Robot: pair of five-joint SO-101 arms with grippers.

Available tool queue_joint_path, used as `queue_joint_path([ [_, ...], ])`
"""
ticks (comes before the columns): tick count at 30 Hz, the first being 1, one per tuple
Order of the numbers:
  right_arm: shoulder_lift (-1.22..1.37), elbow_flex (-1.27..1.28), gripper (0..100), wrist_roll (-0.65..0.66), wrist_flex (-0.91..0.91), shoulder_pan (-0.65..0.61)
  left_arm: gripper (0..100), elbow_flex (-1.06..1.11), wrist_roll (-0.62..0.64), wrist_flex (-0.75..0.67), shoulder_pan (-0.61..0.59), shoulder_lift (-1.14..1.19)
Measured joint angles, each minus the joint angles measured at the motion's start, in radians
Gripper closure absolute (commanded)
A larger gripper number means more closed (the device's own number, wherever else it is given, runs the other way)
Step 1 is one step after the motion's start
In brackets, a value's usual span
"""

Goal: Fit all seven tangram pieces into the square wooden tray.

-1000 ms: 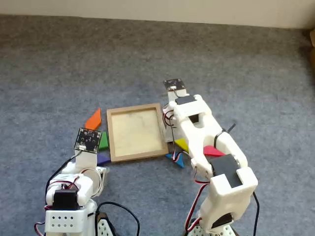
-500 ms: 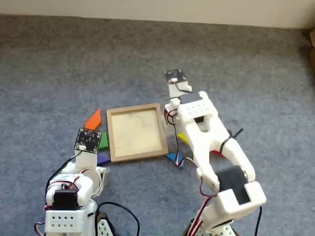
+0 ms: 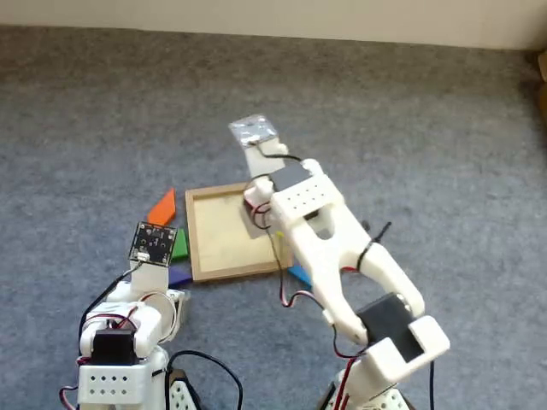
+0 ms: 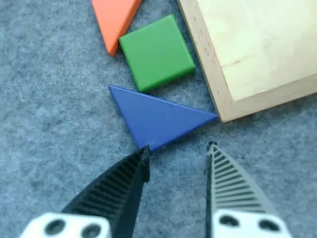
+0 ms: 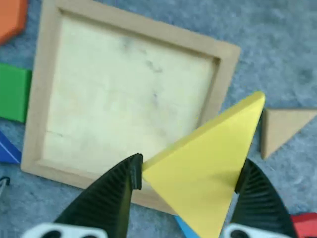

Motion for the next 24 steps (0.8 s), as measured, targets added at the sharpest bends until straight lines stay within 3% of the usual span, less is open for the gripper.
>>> queue_joint_path([
  [10, 0.158, -0.058, 77.4, -0.084, -0.155, -0.060, 81, 0.000, 0.000, 0.000, 0.000, 0.000],
  [24, 0.166, -0.058, 75.9, -0.163, -0.167, -0.060, 81, 0.000, 0.000, 0.000, 0.000, 0.000],
])
